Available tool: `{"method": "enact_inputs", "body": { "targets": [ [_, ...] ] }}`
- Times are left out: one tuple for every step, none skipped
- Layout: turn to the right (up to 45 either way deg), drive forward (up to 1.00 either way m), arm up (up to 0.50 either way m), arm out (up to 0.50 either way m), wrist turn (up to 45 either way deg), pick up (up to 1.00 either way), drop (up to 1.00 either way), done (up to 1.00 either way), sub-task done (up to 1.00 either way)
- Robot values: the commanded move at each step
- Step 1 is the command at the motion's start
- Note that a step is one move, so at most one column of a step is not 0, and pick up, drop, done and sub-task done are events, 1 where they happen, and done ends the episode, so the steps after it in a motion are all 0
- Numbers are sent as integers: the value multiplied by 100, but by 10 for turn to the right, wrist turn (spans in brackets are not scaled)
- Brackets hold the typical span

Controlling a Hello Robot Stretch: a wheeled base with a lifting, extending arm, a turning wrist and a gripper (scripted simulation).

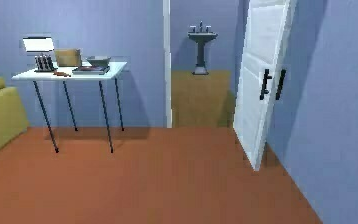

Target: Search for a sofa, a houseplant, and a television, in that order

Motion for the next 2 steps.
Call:
{"method": "enact_inputs", "body": {
  "targets": [
    [-450, 0, 0, 0, 0, 0, 0, 0, 0],
    [-30, 0, 0, 0, 0, 0, 0, 0, 0]
  ]
}}
